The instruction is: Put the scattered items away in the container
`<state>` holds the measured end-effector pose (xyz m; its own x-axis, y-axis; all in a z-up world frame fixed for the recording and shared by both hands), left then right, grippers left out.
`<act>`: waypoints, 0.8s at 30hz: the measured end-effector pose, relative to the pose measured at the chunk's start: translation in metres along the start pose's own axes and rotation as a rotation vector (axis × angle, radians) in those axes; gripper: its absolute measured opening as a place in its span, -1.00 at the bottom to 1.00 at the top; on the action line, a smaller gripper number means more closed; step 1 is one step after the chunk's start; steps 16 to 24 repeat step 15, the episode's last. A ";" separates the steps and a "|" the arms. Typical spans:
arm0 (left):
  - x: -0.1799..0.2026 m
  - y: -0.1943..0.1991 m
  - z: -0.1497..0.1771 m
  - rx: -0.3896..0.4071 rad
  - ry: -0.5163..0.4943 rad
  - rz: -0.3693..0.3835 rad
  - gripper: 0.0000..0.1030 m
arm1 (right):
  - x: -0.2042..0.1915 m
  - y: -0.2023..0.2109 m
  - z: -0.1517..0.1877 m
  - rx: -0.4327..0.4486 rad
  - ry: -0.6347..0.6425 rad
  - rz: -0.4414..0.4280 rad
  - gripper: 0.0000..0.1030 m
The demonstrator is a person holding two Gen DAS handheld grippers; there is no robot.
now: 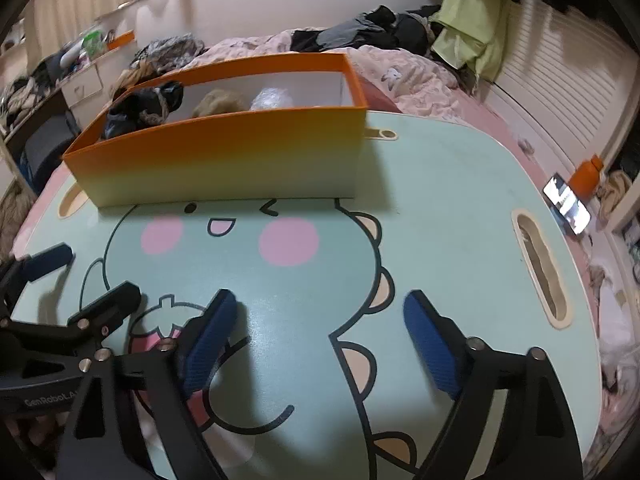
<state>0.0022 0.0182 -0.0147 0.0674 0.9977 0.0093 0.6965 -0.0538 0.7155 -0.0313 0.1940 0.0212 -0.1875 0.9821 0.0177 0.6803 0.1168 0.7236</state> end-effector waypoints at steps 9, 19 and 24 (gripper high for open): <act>0.000 -0.001 -0.001 0.000 0.000 0.004 1.00 | 0.001 0.000 -0.001 -0.004 -0.009 0.008 0.79; -0.001 -0.002 -0.003 0.001 -0.002 0.006 1.00 | 0.000 -0.001 -0.001 -0.005 -0.010 0.010 0.82; -0.001 -0.002 -0.003 0.001 -0.002 0.006 1.00 | 0.000 -0.001 -0.001 -0.005 -0.010 0.010 0.82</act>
Point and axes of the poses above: each gripper's, at about its wrist camera, not at the fingertips, and y roughly against the way its jaws point, x to its right, z to its underside, the point moved 1 cm from there along -y, roughly the way its jaws point, and after that the axes turned 7 degrees about x, right-handed, at the moved point
